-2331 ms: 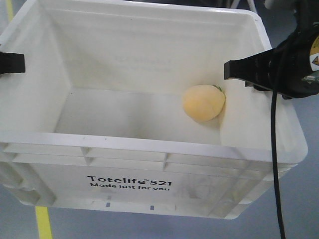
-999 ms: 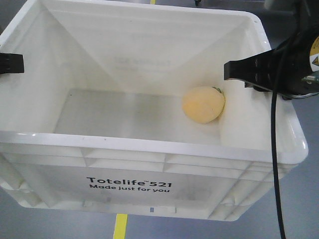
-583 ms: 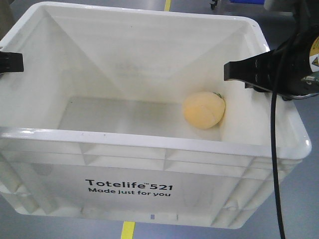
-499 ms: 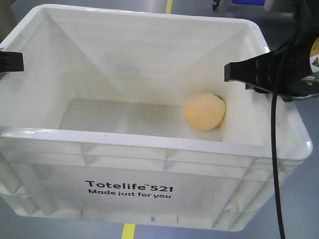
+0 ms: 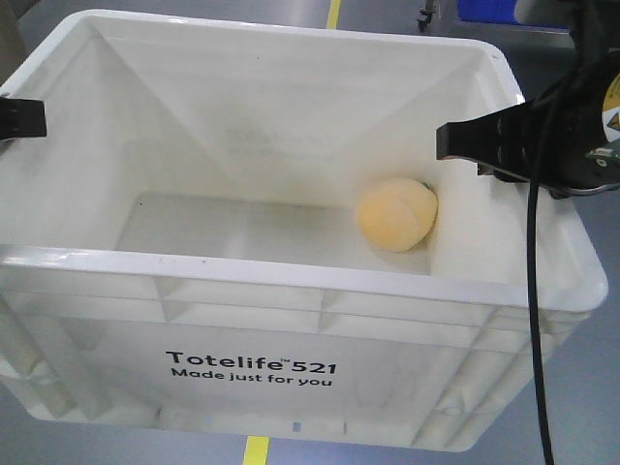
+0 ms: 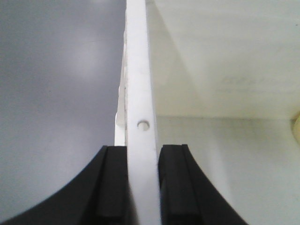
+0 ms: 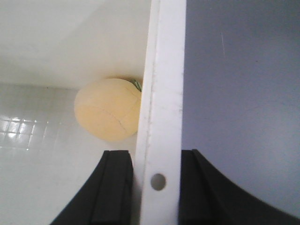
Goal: Place moving items into box and shelve
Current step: 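Keep holding the tote with both grippers while the base drives forward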
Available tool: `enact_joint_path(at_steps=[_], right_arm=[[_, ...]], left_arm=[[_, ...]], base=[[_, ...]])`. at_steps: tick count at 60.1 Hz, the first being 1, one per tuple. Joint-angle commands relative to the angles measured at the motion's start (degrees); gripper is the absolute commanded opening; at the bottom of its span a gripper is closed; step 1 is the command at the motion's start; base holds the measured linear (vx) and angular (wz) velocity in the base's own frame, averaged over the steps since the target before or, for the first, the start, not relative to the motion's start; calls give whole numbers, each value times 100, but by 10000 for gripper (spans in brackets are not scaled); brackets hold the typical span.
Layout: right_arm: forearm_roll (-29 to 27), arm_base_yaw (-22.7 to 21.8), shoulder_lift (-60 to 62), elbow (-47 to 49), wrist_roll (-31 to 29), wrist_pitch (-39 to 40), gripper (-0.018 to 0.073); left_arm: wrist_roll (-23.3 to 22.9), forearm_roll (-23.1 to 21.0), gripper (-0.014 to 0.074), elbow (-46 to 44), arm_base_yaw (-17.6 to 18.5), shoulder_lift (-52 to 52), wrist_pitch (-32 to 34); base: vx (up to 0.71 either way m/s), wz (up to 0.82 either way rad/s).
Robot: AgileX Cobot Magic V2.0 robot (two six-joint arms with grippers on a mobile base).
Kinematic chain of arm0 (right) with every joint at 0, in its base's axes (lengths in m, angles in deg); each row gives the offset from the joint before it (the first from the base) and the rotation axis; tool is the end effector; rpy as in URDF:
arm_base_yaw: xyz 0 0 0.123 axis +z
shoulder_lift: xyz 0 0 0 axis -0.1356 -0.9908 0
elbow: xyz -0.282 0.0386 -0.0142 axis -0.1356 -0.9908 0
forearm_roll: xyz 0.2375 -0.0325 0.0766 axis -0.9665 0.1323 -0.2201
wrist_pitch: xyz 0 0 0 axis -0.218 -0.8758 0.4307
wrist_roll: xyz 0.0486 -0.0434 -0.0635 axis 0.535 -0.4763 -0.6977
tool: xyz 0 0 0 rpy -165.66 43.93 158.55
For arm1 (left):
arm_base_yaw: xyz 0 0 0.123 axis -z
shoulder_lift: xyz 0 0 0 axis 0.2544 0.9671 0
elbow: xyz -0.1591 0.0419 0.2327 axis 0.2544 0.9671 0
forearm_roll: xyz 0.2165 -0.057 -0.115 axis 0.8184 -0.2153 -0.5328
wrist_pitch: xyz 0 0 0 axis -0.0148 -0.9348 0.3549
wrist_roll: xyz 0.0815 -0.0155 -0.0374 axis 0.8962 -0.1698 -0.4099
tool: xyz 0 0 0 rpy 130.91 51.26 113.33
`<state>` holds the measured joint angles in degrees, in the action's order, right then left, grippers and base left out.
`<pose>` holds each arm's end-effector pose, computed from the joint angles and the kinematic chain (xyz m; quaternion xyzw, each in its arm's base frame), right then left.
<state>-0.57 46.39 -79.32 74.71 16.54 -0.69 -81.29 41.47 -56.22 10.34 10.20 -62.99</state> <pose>0.1992 0.1131 0.3886 -0.0278 0.9359 0.0009 0.3512 0.1774 -0.0596 0.4063 0.0112 0.8986 -0.0548 0.4352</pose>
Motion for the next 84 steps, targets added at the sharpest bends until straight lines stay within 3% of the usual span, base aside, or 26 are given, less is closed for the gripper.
enact_joint_path(at_steps=[1, 84], right_arm=[[735, -36, 174, 195, -23, 303, -11], [735, -36, 174, 195, -23, 304, -11]], left_arm=[[-25, 414, -15, -247, -1, -158, 703], [-25, 414, -15, -247, -1, -158, 703]], base=[[26, -3], [33, 0]])
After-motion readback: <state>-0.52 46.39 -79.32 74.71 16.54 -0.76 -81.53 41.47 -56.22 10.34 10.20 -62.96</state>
